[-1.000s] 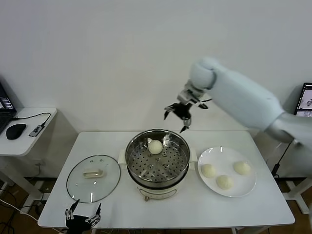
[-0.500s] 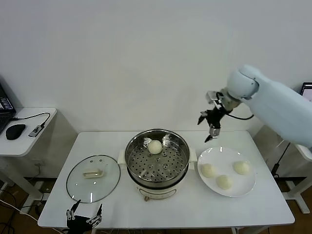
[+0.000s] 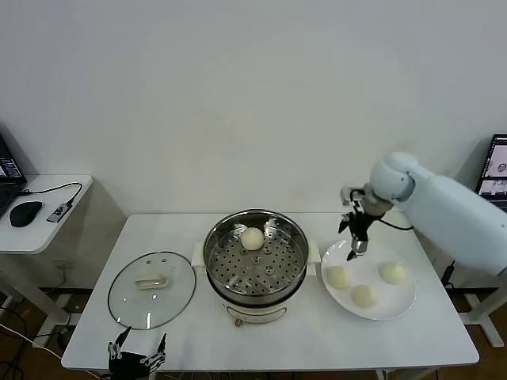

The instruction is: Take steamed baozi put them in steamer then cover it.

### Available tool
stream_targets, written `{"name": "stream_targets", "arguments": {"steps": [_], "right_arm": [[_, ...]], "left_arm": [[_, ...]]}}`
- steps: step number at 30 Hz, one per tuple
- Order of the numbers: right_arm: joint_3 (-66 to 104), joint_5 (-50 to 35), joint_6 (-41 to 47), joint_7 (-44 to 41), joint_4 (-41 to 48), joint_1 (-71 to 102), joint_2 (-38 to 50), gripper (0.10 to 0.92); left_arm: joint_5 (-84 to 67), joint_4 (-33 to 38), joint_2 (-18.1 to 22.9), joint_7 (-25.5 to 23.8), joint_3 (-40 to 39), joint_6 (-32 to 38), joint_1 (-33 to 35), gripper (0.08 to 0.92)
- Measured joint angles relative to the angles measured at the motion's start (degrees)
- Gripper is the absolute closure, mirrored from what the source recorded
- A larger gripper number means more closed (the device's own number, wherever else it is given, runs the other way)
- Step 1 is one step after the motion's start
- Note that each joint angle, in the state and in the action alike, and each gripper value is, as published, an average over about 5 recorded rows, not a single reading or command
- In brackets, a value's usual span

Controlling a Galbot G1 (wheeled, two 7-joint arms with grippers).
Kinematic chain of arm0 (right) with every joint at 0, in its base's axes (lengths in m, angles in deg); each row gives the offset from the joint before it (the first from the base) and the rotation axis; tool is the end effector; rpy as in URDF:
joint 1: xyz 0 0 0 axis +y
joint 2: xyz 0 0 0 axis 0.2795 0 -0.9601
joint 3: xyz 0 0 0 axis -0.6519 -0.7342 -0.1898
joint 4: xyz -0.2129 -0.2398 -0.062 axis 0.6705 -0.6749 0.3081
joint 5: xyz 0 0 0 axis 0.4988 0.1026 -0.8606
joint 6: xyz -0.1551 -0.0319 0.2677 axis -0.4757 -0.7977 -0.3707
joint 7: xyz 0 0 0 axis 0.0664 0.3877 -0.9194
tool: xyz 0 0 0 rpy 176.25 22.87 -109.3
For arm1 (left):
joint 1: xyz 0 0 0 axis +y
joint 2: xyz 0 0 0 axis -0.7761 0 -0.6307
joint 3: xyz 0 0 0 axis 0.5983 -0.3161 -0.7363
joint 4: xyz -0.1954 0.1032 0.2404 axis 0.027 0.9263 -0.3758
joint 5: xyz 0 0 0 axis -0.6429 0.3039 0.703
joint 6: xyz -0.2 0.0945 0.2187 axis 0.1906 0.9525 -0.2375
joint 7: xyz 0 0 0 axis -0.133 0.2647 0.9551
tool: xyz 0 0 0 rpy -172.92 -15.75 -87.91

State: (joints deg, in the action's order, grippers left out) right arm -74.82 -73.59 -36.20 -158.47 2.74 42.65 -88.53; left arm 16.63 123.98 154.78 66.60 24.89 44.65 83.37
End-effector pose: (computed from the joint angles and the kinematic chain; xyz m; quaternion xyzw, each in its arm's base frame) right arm 0.4880 -0.0903 -0.1209 0.5142 -0.5379 0.4998 0.4432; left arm 0.0755 0.0770 -0.2966 -0.0254 -0.9654 -0.1231 0.2283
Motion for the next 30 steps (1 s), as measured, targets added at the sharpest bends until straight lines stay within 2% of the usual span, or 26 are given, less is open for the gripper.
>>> {"name": "stream_targets", "arguments": {"steps": [30], "right_arm": [[6.4, 8.7, -3.7, 3.6, 9.8, 10.7, -6.5, 0.203]], "left_arm": [[0.4, -2.3, 0.4, -0.3, -0.5, -0.1, -1.0, 0.177]]}}
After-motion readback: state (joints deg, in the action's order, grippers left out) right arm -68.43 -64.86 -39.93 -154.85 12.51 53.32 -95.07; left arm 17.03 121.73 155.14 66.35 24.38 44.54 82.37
